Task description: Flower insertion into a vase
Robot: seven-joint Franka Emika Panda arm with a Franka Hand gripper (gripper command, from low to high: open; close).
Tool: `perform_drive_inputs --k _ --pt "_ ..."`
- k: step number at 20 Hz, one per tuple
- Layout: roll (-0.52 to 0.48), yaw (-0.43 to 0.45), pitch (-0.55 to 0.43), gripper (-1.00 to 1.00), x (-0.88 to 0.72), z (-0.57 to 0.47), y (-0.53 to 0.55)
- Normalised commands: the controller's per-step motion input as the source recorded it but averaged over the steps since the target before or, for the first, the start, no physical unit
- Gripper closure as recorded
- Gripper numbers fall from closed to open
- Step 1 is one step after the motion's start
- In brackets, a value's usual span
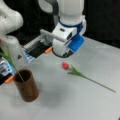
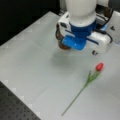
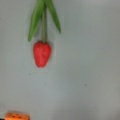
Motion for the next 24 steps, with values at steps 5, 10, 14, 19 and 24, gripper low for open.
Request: perform_drive_inputs --k 5,10,14,19,24 --pt "-0.022 -0.031 -0.192 -1.0 0.08 -0.42 0.38" --pt "-0.07 0.007 -0.149 -1.0 0.08 -0.39 0.15" --pt "-0.124 0.07 -0.152 -1.0 0.06 -0.31 0.07" --pt "-0.194 0.079 -0.173 -1.0 0.04 -0.43 0.03" --pt "-0.249 -0.029 -0.053 -1.0 0.02 -0.53 0.11"
